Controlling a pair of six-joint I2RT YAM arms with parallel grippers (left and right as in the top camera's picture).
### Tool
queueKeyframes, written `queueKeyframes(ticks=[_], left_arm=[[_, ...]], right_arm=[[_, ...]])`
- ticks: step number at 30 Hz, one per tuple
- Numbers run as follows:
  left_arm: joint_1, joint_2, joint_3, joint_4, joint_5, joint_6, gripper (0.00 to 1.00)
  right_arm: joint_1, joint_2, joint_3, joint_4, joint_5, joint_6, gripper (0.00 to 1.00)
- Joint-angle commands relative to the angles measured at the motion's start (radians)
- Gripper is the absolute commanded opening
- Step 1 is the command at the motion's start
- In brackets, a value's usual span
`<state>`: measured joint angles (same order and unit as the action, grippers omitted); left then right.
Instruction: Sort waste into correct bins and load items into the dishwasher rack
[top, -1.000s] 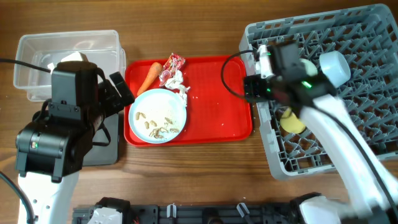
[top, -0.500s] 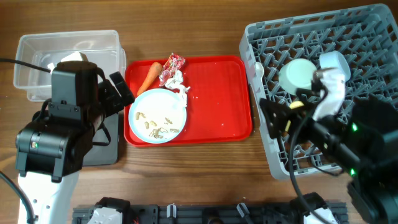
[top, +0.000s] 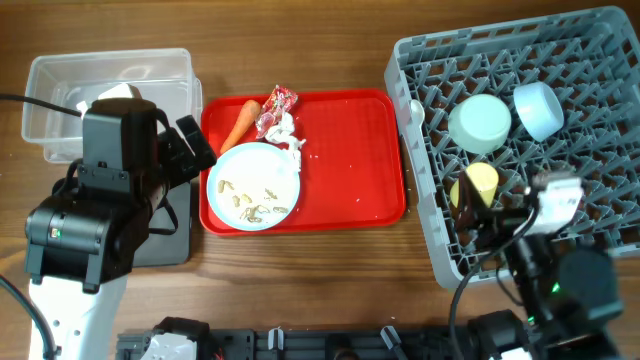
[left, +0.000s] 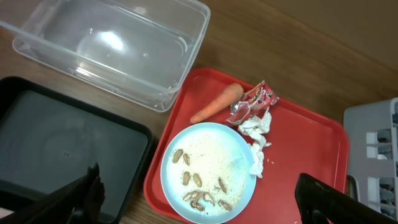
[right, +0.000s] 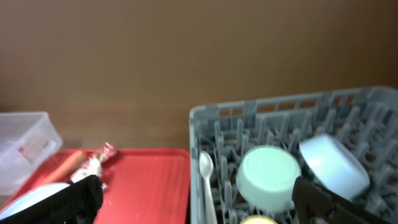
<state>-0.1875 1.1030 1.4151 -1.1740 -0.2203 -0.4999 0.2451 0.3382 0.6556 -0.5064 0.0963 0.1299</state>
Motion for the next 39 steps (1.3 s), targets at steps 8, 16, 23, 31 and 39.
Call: queueKeyframes(ticks=[8, 16, 23, 31, 39], left_arm=[[0.005, 0.002, 0.007, 0.002, -0.016, -0.010, 1.00], [0.005, 0.002, 0.007, 0.002, -0.016, -0.010, 1.00], [0.005, 0.002, 0.007, 0.002, -0.016, -0.010, 1.00], [0.005, 0.002, 0.007, 0.002, -0.016, -0.010, 1.00], [0.005, 0.002, 0.007, 0.034, 0.159, -0.071, 1.00]], right_arm=[[-0.005, -0.319, -0.469, 0.295, 0.053, 0.004, 1.00], [-0.004, -0.335, -0.650, 0.542, 0.035, 0.004, 1.00], [-0.004, -0.333, -0.650, 0.528, 0.035, 0.003, 1.00], [-0.004, -0.327, -0.650, 0.528, 0.035, 0.004, 1.00], [-0.004, -0.327, -0.650, 0.528, 0.035, 0.004, 1.00]])
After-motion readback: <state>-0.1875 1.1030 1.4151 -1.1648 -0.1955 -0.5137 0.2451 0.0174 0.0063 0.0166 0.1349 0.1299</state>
